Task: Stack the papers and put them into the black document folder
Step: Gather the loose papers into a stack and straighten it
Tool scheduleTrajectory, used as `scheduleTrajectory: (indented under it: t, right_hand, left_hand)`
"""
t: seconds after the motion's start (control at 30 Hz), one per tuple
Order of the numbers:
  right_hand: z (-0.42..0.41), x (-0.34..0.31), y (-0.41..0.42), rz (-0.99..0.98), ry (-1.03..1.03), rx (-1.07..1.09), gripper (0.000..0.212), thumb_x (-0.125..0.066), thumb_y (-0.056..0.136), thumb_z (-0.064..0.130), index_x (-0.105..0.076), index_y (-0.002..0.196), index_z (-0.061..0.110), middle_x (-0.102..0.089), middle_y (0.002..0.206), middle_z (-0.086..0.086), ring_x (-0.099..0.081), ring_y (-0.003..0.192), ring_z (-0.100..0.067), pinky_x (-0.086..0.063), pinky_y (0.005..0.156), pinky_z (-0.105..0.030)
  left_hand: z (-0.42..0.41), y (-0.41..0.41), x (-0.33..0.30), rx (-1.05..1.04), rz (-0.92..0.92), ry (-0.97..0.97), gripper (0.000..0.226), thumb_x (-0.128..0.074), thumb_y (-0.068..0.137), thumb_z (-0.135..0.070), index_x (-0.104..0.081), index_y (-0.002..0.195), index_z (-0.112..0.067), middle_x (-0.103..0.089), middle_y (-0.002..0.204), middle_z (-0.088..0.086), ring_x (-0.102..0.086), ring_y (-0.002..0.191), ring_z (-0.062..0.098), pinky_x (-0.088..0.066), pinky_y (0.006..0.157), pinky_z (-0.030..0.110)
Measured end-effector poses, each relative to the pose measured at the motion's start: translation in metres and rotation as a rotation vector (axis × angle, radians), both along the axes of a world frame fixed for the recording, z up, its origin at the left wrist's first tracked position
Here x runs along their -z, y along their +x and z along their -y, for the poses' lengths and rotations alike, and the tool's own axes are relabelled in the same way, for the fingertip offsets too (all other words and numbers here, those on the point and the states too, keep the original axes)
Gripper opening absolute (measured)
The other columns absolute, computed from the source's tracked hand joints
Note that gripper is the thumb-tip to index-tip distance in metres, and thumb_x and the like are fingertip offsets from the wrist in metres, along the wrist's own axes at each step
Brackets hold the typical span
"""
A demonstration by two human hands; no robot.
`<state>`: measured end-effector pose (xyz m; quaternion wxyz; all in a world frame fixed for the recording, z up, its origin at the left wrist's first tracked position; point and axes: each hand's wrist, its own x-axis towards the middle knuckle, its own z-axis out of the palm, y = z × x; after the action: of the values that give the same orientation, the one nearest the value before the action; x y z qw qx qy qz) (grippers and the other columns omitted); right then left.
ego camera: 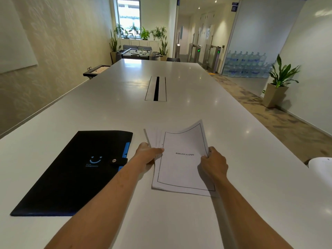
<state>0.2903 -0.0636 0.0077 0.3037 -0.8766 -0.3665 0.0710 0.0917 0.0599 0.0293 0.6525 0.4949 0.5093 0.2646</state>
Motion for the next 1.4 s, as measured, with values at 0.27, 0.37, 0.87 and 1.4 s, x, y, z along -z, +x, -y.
scheduleTrajectory:
  t: [0.27, 0.37, 0.87, 1.4]
  right_hand:
    - [-0.002, 0.005, -0.009, -0.128, 0.109, -0.049, 0.007, -0.050, 0.087, 0.017, -0.053, 0.091, 0.012, -0.064, 0.086, -0.006, -0.058, 0.076, -0.029, -0.043, 0.066, -0.033]
    - [0.001, 0.006, -0.005, -0.263, 0.184, -0.047, 0.015, -0.053, 0.086, 0.017, -0.059, 0.100, 0.015, -0.067, 0.092, -0.001, -0.059, 0.079, -0.020, -0.039, 0.060, -0.027]
    - [0.019, -0.021, -0.001, -1.022, 0.665, -0.362, 0.047, -0.065, 0.086, 0.033, -0.059, 0.124, 0.006, -0.072, 0.112, -0.013, -0.070, 0.100, -0.030, -0.059, 0.072, -0.037]
    - [0.035, -0.088, -0.018, -0.602, 0.870, -0.538, 0.044, -0.074, 0.078, 0.013, -0.061, 0.119, 0.020, -0.071, 0.111, -0.003, -0.068, 0.101, -0.025, -0.057, 0.084, -0.040]
  left_hand:
    - [0.009, -0.002, 0.016, 0.040, -0.154, 0.153, 0.078, -0.074, 0.081, -0.012, -0.028, 0.144, -0.009, -0.047, 0.136, 0.012, -0.051, 0.116, 0.028, -0.045, 0.096, 0.038]
    - [0.014, -0.009, 0.023, 0.042, -0.043, 0.180, 0.073, -0.071, 0.082, -0.005, -0.032, 0.143, -0.017, -0.047, 0.140, 0.008, -0.046, 0.125, 0.026, -0.038, 0.106, 0.044]
    - [0.025, -0.035, -0.026, 0.202, 0.195, 0.549, 0.058, -0.070, 0.085, -0.013, -0.044, 0.135, -0.026, -0.060, 0.127, 0.001, -0.057, 0.117, 0.019, -0.048, 0.099, 0.045]
    - [0.038, -0.038, -0.087, 0.102, 0.342, 0.736, 0.063, -0.078, 0.075, -0.030, -0.047, 0.129, -0.022, -0.063, 0.117, 0.001, -0.065, 0.103, 0.013, -0.057, 0.081, 0.032]
